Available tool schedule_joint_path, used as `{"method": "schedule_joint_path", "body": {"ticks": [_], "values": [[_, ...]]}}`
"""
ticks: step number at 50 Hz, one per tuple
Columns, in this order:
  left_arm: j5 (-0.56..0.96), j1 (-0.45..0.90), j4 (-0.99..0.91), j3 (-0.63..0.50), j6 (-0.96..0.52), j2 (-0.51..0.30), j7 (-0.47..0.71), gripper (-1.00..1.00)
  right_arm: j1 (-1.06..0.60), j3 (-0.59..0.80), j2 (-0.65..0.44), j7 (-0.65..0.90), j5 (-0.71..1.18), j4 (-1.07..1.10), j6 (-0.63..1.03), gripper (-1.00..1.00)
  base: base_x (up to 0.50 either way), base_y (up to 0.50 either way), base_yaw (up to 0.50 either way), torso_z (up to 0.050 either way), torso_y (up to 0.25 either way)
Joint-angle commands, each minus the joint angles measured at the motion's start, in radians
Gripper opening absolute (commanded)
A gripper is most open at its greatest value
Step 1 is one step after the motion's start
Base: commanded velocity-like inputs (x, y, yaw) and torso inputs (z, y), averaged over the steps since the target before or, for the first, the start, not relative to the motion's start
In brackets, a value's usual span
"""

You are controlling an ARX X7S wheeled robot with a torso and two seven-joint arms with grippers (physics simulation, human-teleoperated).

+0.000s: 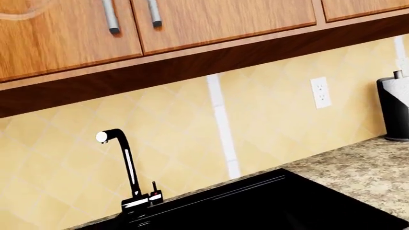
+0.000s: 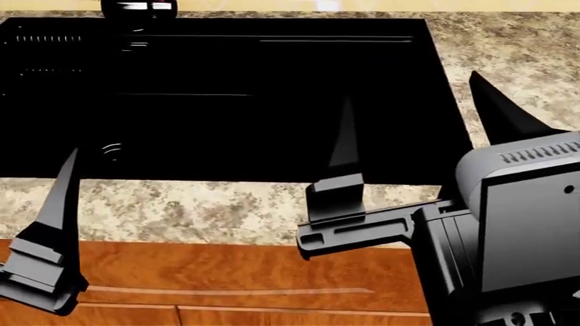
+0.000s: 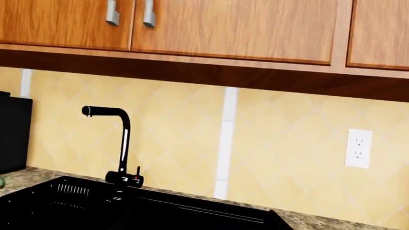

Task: Place the avocado, onion, tomato and bell pepper on the cutting board.

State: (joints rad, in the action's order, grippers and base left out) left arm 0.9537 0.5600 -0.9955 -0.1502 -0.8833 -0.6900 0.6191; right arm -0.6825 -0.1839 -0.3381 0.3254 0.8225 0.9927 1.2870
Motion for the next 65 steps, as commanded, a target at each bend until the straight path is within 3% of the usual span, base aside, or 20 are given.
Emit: {"method": "schedule_joint_path", "body": {"ticks": [1,55,65], "values": [[-0.015,0.000,-0.017,0.010,0.000,0.005,-0.002,1.00,0.002,-0.009,0.004,-0.008,-0.010,-0.005,-0.022,1.00,0.00,0.50,0.00,0.000,0.000],[0.014,0.013,-0.020,-0.039,0.051,-0.057,0.066,1.00,-0.008,0.014,-0.056,0.080,0.084,-0.015,-0.057,1.00,0.00,0.50,0.00,0.000,0.000],[0.032,0.038,-0.014,-0.038,0.055,-0.068,0.083,1.00,-0.089,-0.067,-0.025,0.172,0.236,-0.068,0.060,1.00,0.00,0.02,0.00,0.000,0.000]]}}
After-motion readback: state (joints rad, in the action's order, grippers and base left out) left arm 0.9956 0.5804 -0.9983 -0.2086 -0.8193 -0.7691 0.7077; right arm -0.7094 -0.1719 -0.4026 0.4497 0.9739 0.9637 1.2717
